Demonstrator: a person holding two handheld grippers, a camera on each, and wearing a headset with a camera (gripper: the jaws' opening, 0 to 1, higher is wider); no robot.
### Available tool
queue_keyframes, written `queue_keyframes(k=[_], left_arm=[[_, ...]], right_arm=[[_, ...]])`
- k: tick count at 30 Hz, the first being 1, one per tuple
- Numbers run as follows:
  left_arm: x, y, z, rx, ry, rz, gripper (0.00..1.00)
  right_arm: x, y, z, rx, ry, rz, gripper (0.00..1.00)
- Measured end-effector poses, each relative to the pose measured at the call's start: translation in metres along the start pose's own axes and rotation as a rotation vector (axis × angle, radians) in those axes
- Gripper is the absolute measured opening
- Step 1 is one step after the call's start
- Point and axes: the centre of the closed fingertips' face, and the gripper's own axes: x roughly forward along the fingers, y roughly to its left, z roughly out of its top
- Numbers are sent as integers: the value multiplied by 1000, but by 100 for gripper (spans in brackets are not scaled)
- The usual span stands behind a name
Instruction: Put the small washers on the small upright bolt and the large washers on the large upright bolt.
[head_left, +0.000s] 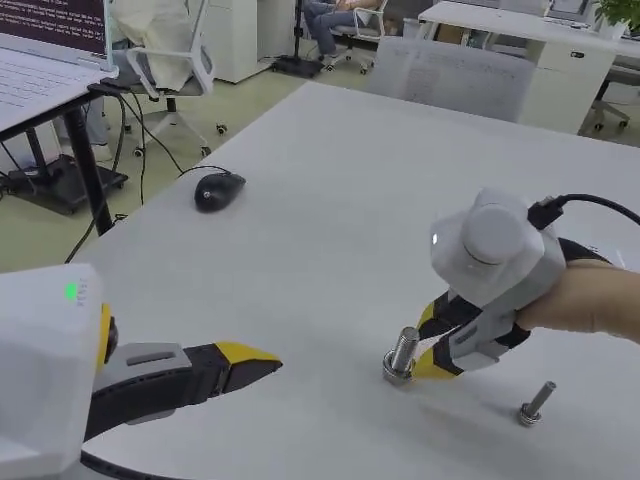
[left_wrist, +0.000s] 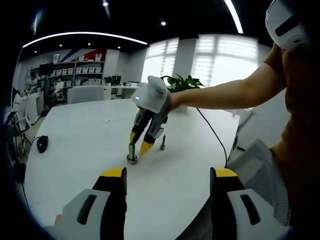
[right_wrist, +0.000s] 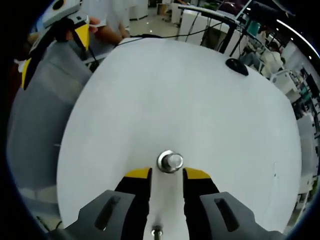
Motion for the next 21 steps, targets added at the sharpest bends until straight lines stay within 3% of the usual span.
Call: queue_keyframes(k=[13, 19, 21], left_arm=[[4, -2, 7, 20, -7, -20, 67], [5, -2, 12, 31, -14, -26, 67], [5, -2, 16, 40, -21, -29, 67]], right_arm=[[-31, 14, 6, 30, -125, -83, 25], [-49, 22, 21, 32, -237, -121, 25], [-60, 25, 28, 40, -303, -141, 25]])
